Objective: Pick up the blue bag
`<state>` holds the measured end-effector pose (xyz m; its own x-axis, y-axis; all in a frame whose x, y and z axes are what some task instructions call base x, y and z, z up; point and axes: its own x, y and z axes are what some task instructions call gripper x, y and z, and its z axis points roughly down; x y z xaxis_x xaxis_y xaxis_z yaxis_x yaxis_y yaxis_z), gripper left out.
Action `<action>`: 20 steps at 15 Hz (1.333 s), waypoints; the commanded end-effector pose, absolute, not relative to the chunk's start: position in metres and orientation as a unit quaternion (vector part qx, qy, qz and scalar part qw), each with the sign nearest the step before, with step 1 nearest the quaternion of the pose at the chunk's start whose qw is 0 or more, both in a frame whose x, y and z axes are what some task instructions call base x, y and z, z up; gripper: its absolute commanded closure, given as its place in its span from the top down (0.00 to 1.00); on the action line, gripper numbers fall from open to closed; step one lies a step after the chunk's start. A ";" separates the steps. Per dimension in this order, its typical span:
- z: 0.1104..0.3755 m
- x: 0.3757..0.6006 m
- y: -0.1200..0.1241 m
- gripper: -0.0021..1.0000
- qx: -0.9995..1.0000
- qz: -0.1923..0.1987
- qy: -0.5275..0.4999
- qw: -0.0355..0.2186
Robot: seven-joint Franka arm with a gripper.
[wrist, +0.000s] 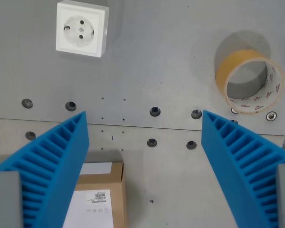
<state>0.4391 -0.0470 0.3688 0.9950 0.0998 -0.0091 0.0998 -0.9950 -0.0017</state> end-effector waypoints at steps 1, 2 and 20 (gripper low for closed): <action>0.372 0.439 -0.047 1.00 -0.999 0.002 -0.050 0.000; 0.372 0.439 -0.047 1.00 -0.999 0.002 -0.050 0.000; 0.327 0.481 -0.058 1.00 -1.000 -0.005 0.027 0.007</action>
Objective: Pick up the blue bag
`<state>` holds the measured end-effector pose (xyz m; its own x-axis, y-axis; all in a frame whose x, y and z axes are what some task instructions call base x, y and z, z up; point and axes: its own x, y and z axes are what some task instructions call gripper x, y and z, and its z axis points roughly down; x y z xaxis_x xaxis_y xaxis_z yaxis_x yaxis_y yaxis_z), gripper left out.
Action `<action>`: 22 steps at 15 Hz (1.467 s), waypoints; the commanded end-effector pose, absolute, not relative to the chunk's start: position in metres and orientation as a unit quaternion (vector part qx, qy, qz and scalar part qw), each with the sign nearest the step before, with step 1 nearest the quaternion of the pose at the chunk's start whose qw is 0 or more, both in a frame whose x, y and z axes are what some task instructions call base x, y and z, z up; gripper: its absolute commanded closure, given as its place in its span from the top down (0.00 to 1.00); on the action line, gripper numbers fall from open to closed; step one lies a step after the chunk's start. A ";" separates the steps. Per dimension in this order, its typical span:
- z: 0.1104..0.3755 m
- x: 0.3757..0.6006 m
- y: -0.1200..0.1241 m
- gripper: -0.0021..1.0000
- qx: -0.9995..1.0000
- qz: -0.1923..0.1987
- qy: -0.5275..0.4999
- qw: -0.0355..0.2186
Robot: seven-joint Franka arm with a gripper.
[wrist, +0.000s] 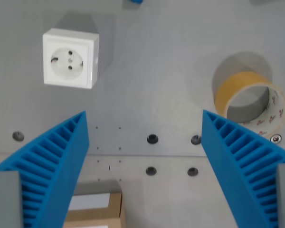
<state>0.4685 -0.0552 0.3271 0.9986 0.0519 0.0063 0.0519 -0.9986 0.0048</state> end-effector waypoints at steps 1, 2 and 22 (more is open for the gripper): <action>0.323 0.485 -0.059 1.00 0.999 0.003 -0.034 -0.008; 0.318 0.490 -0.060 1.00 0.999 0.001 -0.040 -0.009; 0.219 0.589 -0.081 1.00 0.990 0.016 -0.142 -0.012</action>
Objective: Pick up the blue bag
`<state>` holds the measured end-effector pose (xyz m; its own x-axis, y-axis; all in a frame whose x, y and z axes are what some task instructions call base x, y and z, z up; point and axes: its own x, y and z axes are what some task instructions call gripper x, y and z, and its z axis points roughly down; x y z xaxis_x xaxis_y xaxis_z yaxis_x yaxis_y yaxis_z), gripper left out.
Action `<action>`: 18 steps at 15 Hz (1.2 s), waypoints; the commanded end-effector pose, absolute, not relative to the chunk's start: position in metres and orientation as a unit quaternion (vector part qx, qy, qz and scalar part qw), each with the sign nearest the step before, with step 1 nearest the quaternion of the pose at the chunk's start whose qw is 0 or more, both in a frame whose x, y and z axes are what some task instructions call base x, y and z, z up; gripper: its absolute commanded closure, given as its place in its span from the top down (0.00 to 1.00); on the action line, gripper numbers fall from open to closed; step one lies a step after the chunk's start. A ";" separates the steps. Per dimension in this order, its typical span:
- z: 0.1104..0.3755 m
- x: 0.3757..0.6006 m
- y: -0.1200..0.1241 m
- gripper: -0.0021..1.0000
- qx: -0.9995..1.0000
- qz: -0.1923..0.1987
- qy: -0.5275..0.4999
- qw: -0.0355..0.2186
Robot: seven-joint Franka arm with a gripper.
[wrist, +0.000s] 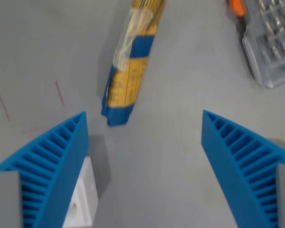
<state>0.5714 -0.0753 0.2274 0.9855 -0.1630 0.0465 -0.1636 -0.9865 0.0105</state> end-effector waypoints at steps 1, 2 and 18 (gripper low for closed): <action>0.214 0.593 -0.081 1.00 0.989 0.016 -0.143 -0.012; 0.209 0.596 -0.082 1.00 0.989 0.016 -0.146 -0.011; 0.152 0.616 -0.086 1.00 0.990 0.017 -0.141 -0.007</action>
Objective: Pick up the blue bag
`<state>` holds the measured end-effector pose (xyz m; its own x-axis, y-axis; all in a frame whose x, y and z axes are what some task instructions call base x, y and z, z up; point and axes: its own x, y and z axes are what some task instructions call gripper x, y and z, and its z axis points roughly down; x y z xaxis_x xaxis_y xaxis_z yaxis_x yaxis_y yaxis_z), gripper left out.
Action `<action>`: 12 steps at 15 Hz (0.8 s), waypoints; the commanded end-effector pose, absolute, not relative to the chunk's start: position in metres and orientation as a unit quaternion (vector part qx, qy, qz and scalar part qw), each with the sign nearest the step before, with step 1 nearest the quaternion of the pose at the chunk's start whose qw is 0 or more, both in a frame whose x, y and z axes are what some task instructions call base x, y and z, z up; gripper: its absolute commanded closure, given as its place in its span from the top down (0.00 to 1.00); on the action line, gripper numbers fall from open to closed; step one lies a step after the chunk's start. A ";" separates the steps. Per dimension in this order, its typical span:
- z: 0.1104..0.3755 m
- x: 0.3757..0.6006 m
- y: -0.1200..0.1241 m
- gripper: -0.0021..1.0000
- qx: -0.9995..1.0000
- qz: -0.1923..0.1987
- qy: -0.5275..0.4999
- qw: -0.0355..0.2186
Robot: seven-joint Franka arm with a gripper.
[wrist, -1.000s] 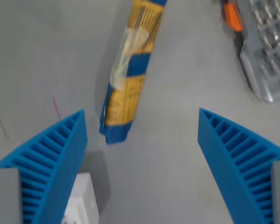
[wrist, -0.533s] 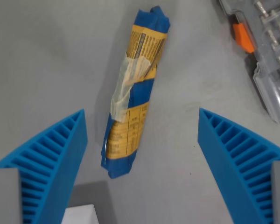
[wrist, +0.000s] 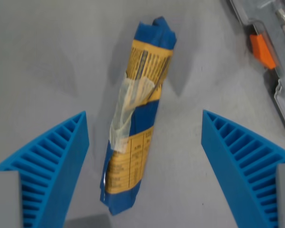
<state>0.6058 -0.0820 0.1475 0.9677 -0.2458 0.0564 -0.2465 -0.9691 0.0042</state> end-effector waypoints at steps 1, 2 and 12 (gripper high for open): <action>0.156 0.615 -0.086 1.00 0.990 0.015 -0.140 -0.007; 0.151 0.611 -0.083 1.00 0.990 0.012 -0.139 -0.007; 0.121 0.612 -0.081 0.00 0.990 0.030 -0.137 -0.006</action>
